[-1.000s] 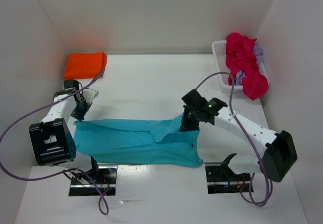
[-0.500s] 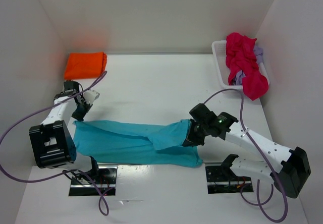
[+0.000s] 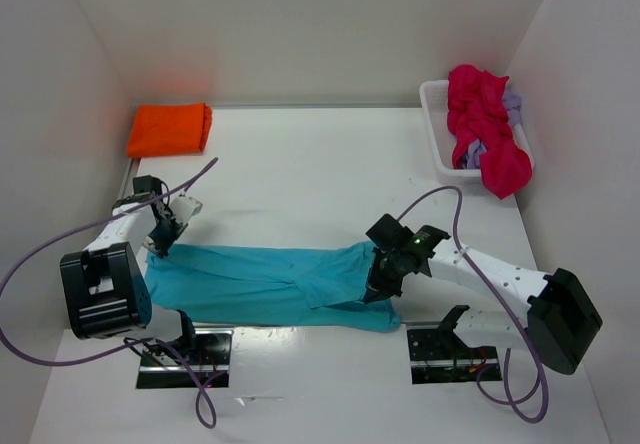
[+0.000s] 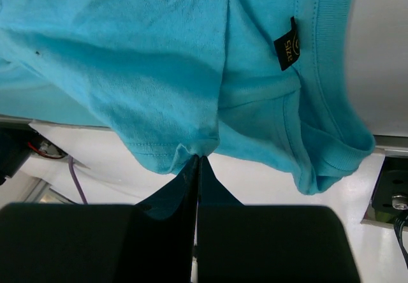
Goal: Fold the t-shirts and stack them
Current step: Fold the other side of the tshirt into a rectangle
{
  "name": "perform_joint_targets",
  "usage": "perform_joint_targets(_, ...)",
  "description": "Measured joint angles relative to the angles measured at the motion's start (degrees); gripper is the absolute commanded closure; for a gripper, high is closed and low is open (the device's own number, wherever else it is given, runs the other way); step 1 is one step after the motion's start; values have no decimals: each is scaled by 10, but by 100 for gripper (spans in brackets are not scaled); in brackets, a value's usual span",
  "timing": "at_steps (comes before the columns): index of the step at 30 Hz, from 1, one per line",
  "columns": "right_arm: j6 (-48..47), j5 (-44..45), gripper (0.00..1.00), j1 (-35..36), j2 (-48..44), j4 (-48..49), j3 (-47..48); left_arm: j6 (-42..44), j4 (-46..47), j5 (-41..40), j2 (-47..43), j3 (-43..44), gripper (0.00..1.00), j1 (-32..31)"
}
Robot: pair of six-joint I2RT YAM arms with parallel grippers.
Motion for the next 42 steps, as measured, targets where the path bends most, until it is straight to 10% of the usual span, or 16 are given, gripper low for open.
perform_joint_targets(14, -2, 0, 100, 5, 6, 14, 0, 13, 13, -12, -2, -9, 89, 0)
perform_joint_targets(21, -10, 1, 100, 5, 7, 16, 0, 12, -6, -42, -6, -9, 50, 0)
perform_joint_targets(33, -23, 10, 100, 5, 24, 16, 0, 47, -157, -14, -46, 118, 40, -6)
perform_joint_targets(42, -38, 28, 100, 2, 88, 21, 21, 76, -131, 170, -99, 239, 32, -374)
